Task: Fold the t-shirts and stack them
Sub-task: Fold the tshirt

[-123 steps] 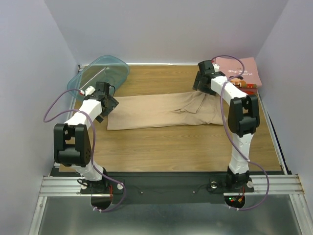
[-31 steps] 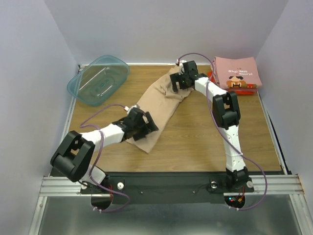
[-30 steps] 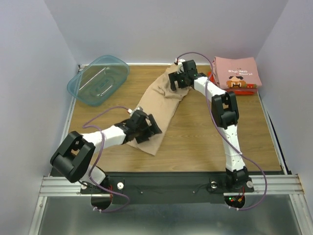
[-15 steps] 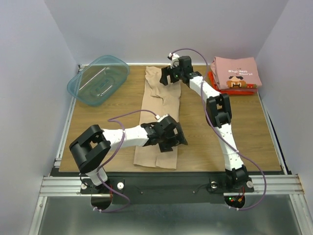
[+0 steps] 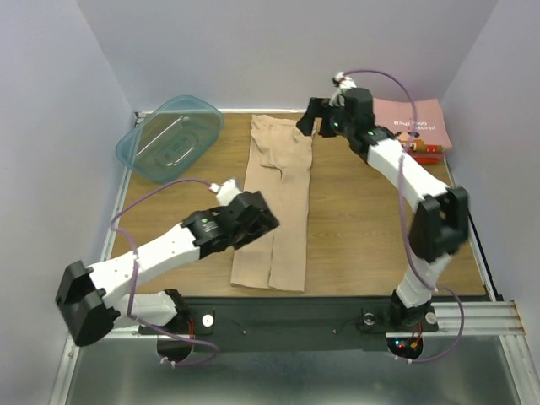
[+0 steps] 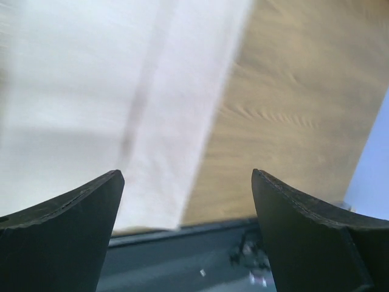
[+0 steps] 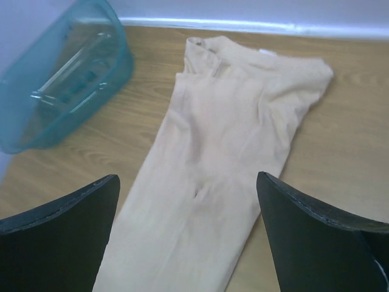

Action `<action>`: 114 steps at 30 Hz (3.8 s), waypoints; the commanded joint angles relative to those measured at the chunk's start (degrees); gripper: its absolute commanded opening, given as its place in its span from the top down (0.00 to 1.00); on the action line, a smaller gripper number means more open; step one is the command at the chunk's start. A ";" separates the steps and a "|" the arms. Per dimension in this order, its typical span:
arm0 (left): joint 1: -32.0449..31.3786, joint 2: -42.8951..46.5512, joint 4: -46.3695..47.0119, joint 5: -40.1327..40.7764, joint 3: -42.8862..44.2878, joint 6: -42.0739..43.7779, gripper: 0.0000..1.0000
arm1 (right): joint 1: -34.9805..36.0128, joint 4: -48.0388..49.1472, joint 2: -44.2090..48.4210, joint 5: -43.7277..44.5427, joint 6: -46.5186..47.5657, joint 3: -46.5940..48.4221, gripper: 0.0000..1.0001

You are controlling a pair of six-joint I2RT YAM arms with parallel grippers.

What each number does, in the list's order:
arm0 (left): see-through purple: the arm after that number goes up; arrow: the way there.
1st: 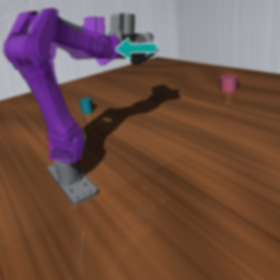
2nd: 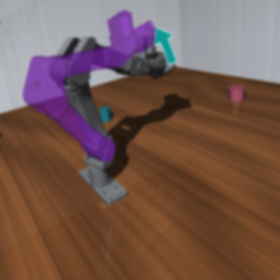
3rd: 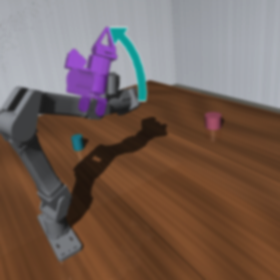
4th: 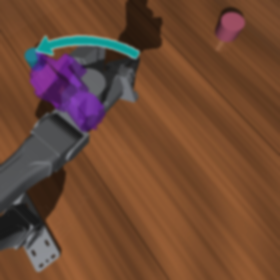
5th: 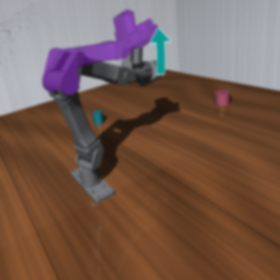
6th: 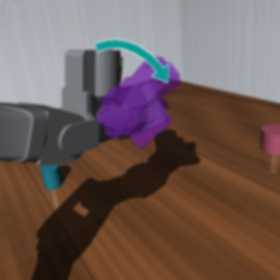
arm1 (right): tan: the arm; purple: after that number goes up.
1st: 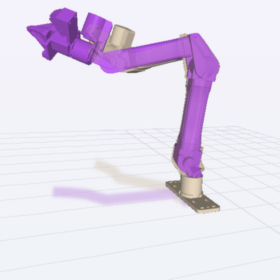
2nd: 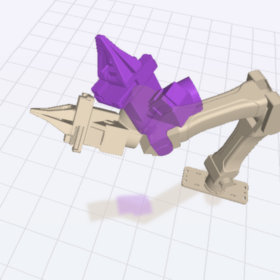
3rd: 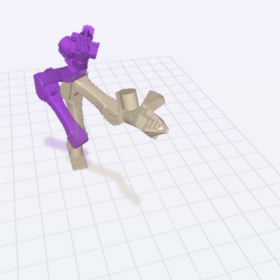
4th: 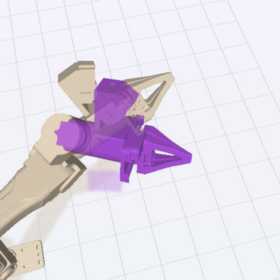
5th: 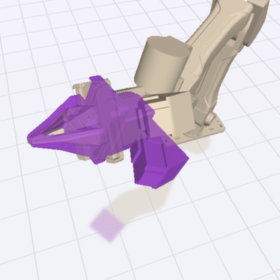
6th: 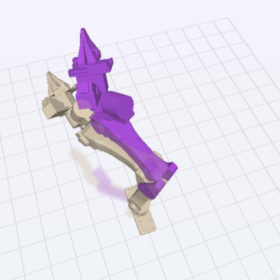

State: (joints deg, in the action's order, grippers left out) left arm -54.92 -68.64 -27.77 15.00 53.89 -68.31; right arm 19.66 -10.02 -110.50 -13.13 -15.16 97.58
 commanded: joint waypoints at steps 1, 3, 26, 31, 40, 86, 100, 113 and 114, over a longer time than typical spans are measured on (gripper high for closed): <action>7.70 6.82 -9.76 3.72 -9.40 0.90 0.01 | 2.83 0.97 18.27 5.21 -13.57 -25.19 0.00; 9.99 9.65 -11.34 2.75 -13.89 2.39 0.01 | 8.97 -0.25 28.03 9.42 -17.25 -33.91 0.00; 12.11 10.81 -7.31 -6.55 -19.78 7.67 0.01 | 50.12 -14.23 38.42 24.10 -52.51 -58.56 0.01; 12.11 9.41 -5.19 -8.77 -20.49 8.29 0.01 | 50.30 -14.24 37.03 26.48 -53.57 -58.65 0.07; 12.20 8.79 -5.10 -8.76 -19.96 8.55 0.01 | 50.91 -13.97 30.61 28.42 -57.17 -57.94 0.49; -1.16 7.91 3.69 -15.44 -20.58 4.33 1.00 | 50.83 -27.16 44.23 37.90 -54.46 -58.56 1.00; 5.77 1.42 6.67 -1.99 -7.76 11.88 1.00 | 37.56 -26.98 34.13 52.48 -40.67 -42.48 1.00; 18.08 -11.94 11.60 -1.91 5.60 21.03 1.00 | 22.09 -12.13 21.04 43.99 -24.06 -30.45 1.00; 18.52 -12.65 11.42 -1.56 6.14 21.20 1.00 | 21.48 -11.69 20.07 43.19 -23.52 -29.74 1.00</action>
State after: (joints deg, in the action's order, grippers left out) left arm -37.98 -79.40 -17.32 11.14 56.25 -50.43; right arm 42.85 -27.79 -88.73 31.83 -44.21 63.48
